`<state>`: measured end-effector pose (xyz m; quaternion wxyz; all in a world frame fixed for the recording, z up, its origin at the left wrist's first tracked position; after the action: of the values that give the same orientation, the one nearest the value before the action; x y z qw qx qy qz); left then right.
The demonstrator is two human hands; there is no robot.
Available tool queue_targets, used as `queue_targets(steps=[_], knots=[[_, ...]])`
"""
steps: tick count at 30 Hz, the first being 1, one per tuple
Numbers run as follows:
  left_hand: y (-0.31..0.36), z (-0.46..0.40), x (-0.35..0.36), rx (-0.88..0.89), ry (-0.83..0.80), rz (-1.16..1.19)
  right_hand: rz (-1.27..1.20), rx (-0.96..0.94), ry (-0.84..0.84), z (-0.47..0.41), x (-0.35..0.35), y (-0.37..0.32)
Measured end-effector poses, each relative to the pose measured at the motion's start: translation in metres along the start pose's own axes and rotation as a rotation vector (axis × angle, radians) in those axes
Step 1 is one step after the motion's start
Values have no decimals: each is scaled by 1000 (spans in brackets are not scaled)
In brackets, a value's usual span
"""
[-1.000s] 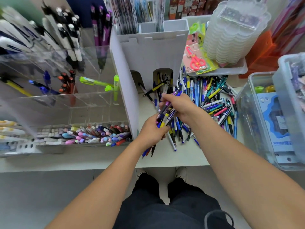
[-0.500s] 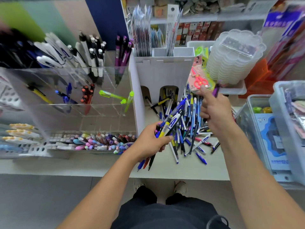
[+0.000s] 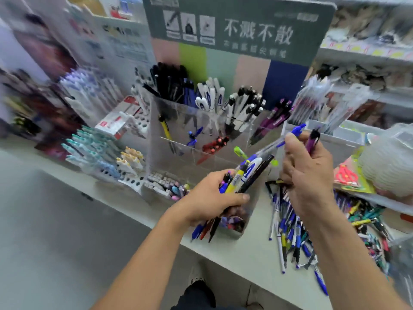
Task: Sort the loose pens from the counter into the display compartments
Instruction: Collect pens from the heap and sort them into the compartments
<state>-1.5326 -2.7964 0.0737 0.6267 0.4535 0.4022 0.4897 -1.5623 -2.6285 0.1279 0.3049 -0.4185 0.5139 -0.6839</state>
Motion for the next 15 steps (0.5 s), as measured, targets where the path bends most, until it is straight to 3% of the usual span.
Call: queue_targets(steps=[3,9,15], knots=[[-12,8,-35,8,88,70,-34,-71,36,-5,23,-8],[-44,19,-90,-155,288,450,203,-580,-65,14,97,-30],[-59,12,-118,-229,380,644,470,-675,-111,8,157,-2]])
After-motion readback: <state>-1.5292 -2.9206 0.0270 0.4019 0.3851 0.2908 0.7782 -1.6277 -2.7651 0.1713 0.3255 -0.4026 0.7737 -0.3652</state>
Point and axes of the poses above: each hand's wrist, its own z-axis away from the middle knuckle, its own x-axis out of the palm, y = z × x, the point moved 7 cm from there along -z, towards the middle knuckle, and after that the axes turned 14 degrees about y, right-handed, at the moved point
